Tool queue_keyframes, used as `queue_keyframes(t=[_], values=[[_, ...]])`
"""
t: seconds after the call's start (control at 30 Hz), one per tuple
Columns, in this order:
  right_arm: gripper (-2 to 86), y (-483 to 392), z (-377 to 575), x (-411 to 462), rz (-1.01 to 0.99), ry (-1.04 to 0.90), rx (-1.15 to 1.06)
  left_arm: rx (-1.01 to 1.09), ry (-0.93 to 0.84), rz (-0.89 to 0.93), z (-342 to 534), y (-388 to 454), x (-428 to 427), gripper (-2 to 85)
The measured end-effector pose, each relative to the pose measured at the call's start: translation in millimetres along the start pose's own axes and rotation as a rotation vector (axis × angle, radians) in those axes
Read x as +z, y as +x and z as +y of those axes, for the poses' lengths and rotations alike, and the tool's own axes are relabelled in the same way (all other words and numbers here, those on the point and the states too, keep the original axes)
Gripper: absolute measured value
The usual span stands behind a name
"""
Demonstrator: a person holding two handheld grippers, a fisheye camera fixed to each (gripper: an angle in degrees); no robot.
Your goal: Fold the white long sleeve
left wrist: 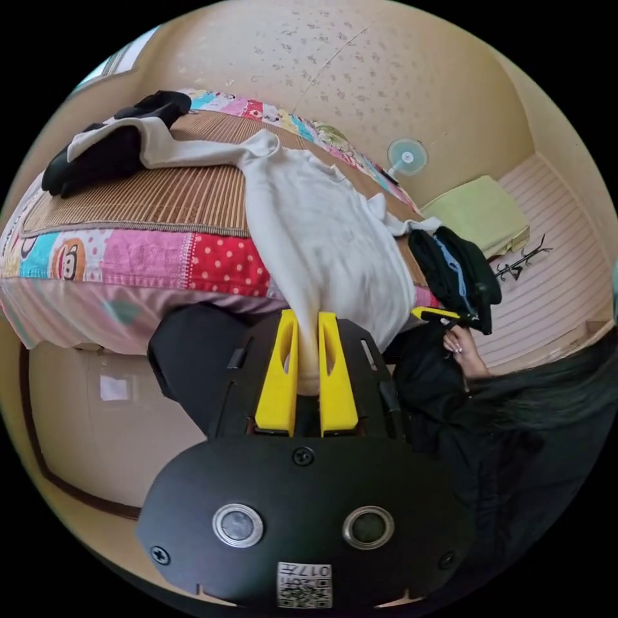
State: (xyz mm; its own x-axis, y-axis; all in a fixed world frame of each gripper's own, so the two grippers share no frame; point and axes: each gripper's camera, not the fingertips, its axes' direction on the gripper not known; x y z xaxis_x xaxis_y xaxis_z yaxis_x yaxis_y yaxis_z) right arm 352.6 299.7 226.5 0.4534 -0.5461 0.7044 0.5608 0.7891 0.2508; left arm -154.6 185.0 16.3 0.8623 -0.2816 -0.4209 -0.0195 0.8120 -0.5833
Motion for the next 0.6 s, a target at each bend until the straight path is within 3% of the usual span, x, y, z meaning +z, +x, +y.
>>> queue_keyframes(t=[0.07, 0.17, 0.27, 0.33, 0.43, 0.6], values=[[2.8, 18.8, -0.9, -24.9, 0.036, 0.094, 0.039, 0.009, 0.078, 0.002, -8.3, 4.8, -18.0, 5.6], [4.4, 48.9, -12.4, -65.0, 0.134, 0.200, 0.100, 0.077, 0.257, -0.192, -14.6, 30.5, -51.4, 6.0], [6.9, 78.2, -31.5, -96.9, 0.234, 0.233, 0.170, -0.081, 0.422, -0.412, -10.4, 38.1, -80.0, 3.2], [8.0, 96.0, -43.6, -115.9, 0.260, 0.260, 0.195, -0.085, 0.486, -0.453, -6.8, 45.1, -93.6, 0.9], [9.1, 130.8, -66.2, -147.4, 0.251, 0.340, 0.250, 0.020, 0.462, -0.389, -20.5, 53.9, -89.4, 1.3], [12.5, 231.6, -149.6, -188.4, 0.240, 0.410, 0.439, 0.105, 0.189, -0.153, -105.0, 29.2, -1.3, 5.5]])
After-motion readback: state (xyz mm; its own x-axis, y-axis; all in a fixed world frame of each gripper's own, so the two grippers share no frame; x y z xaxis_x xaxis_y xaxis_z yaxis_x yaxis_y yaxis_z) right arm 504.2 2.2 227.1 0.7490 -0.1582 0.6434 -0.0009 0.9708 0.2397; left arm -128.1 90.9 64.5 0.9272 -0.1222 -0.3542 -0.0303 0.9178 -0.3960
